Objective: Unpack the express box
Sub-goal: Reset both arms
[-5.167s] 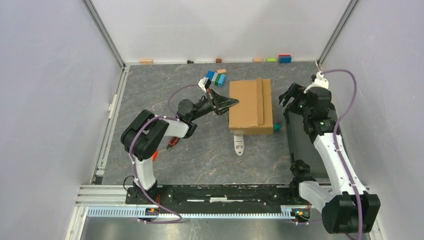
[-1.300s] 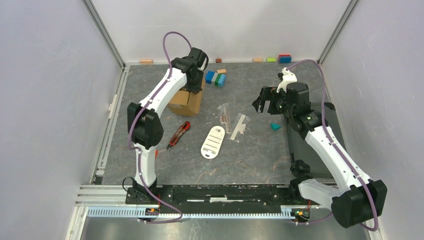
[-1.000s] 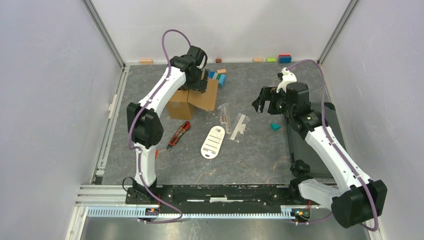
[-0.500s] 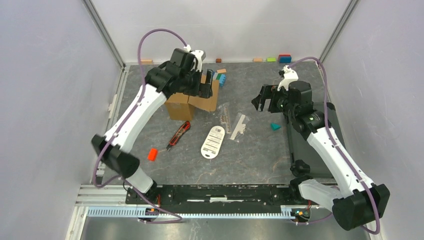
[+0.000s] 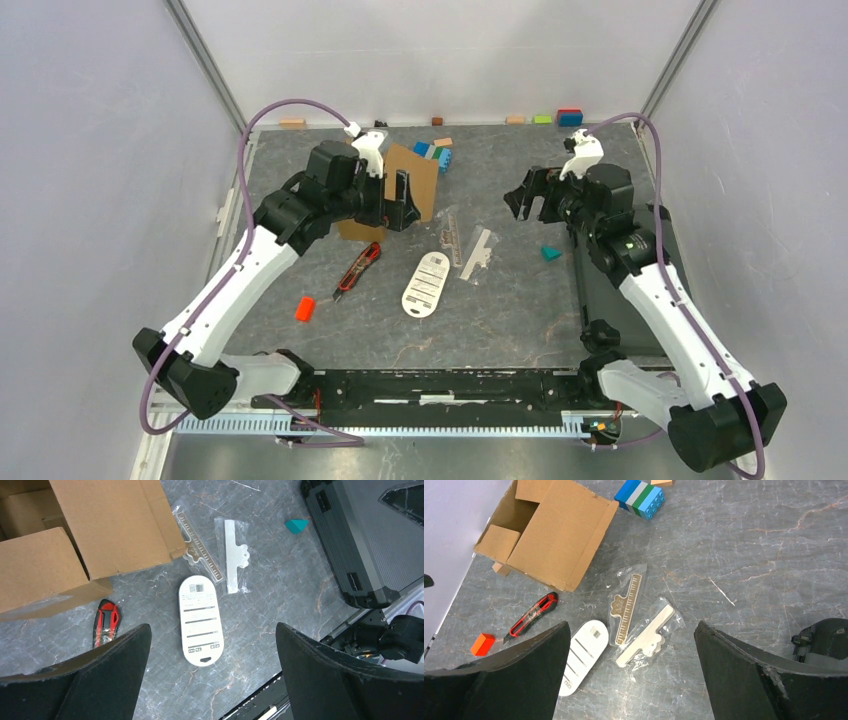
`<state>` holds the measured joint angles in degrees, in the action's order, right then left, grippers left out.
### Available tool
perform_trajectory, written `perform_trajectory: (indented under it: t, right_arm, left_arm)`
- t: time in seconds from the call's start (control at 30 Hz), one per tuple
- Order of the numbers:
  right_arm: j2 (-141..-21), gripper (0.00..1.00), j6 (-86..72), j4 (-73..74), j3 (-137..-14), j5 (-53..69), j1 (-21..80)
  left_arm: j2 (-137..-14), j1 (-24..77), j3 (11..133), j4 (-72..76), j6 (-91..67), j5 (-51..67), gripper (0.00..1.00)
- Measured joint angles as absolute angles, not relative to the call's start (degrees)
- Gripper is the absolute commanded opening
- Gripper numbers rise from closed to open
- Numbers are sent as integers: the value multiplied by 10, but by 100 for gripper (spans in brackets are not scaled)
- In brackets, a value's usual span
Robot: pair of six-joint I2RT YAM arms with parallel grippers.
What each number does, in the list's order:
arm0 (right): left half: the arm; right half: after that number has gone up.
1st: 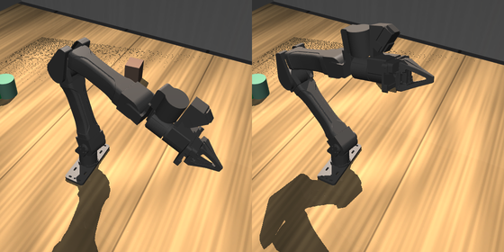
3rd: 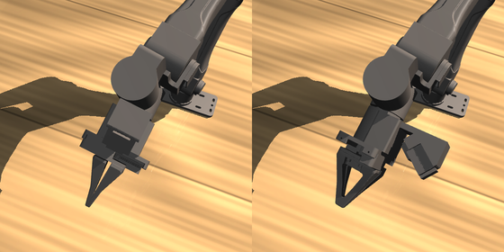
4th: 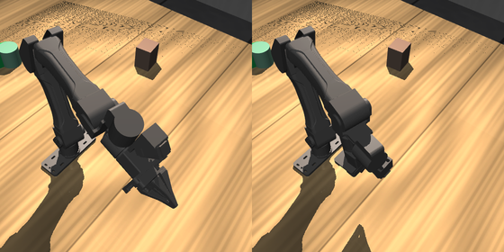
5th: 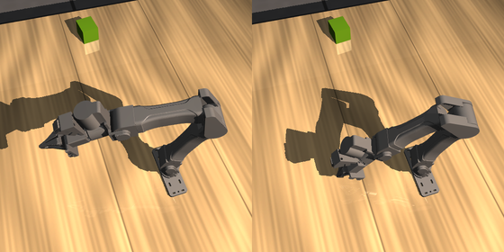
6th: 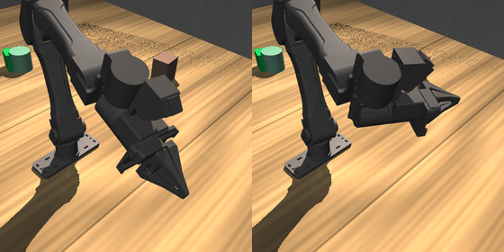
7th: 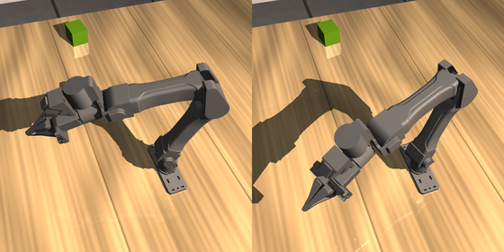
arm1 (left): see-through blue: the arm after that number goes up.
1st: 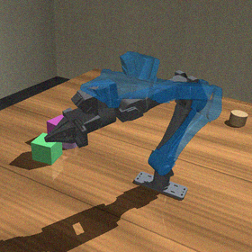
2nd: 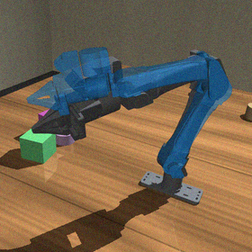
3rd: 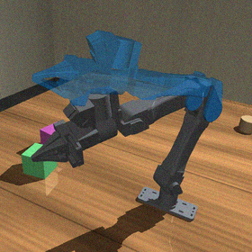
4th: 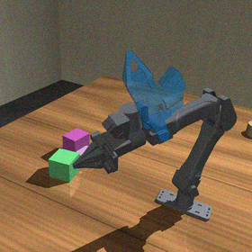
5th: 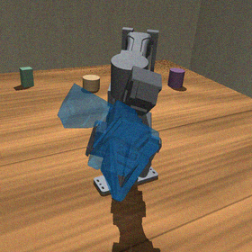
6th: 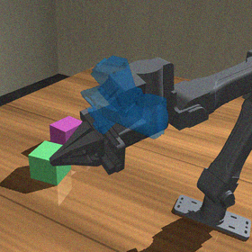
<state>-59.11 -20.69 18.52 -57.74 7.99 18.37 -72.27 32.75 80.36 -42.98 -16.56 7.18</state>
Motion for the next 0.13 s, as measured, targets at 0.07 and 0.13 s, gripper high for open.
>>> perform_trajectory:
  t: [0.07,0.13]
  right_arm:
    - [-586,98,-207,181,-577,78,184]
    - [-583,98,-207,175,-576,76,184]
  left_arm:
    - [-716,328,789,-416,-166,79,100]
    - [-707,328,776,-405,-166,86,100]
